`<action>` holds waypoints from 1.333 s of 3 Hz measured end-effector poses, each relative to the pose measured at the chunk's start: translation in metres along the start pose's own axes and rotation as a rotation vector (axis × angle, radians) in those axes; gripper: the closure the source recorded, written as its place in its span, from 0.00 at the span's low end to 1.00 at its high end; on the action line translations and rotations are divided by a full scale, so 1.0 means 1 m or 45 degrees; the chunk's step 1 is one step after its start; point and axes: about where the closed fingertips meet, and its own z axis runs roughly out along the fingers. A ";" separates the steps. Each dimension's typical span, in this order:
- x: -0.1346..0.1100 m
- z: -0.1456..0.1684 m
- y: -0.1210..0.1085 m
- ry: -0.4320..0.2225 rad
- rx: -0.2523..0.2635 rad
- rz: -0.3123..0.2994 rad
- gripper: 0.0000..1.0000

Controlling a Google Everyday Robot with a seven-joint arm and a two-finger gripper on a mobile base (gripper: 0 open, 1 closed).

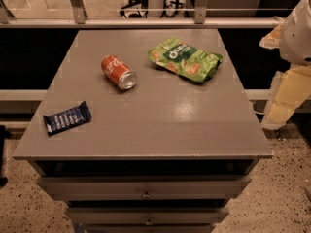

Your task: Place coke can upright

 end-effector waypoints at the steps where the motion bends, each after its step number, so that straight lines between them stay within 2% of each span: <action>1: -0.004 0.002 -0.002 -0.005 0.000 0.004 0.00; 2: -0.046 0.028 -0.028 -0.056 -0.004 0.041 0.00; 3: -0.092 0.062 -0.053 -0.069 -0.019 0.131 0.00; 4: -0.098 0.064 -0.053 -0.072 -0.022 0.164 0.00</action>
Offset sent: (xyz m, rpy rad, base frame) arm 0.0648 0.0592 -0.0149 0.0888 0.0100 -0.0371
